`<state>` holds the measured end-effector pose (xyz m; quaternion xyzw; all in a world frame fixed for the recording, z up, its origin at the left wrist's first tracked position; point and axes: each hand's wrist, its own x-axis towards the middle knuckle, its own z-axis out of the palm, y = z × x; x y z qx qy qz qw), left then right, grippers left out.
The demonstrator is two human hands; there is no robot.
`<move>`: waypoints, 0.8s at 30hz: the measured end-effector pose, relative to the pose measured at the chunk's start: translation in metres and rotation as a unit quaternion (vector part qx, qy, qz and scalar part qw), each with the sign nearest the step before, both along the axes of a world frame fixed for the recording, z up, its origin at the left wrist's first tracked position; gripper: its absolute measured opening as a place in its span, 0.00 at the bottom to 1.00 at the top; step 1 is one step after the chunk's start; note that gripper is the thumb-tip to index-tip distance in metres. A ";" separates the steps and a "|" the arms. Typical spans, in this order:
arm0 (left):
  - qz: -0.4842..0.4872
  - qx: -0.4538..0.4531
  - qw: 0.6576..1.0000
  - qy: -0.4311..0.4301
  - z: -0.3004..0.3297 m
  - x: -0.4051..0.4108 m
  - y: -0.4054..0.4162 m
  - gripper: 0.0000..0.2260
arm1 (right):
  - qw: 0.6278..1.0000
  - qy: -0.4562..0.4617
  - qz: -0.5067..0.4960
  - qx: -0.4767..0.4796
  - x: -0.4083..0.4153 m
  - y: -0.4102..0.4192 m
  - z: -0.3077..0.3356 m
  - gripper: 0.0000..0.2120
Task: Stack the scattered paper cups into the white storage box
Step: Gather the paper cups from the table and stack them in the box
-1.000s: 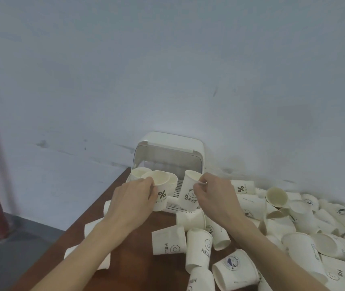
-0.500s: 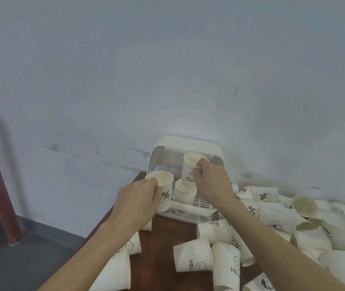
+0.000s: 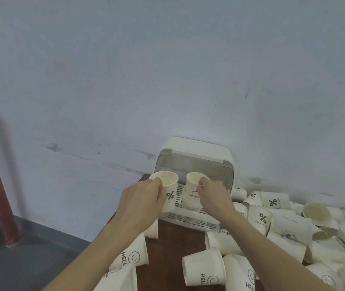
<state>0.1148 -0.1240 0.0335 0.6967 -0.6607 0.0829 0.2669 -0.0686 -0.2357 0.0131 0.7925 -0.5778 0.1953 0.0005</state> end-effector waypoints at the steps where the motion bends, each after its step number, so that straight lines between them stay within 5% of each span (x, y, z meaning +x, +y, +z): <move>1: -0.002 0.001 1.000 0.001 -0.001 0.001 -0.001 0.10 | 1.000 0.006 0.002 0.003 0.000 -0.001 -0.003 0.10; 13: 0.000 0.006 1.000 0.003 -0.002 0.009 -0.009 0.11 | 0.997 0.063 0.020 0.033 0.006 0.009 -0.017 0.12; 24: 0.000 -0.049 0.999 -0.005 0.007 0.010 -0.040 0.13 | 0.998 0.025 0.035 0.047 0.009 0.011 -0.035 0.10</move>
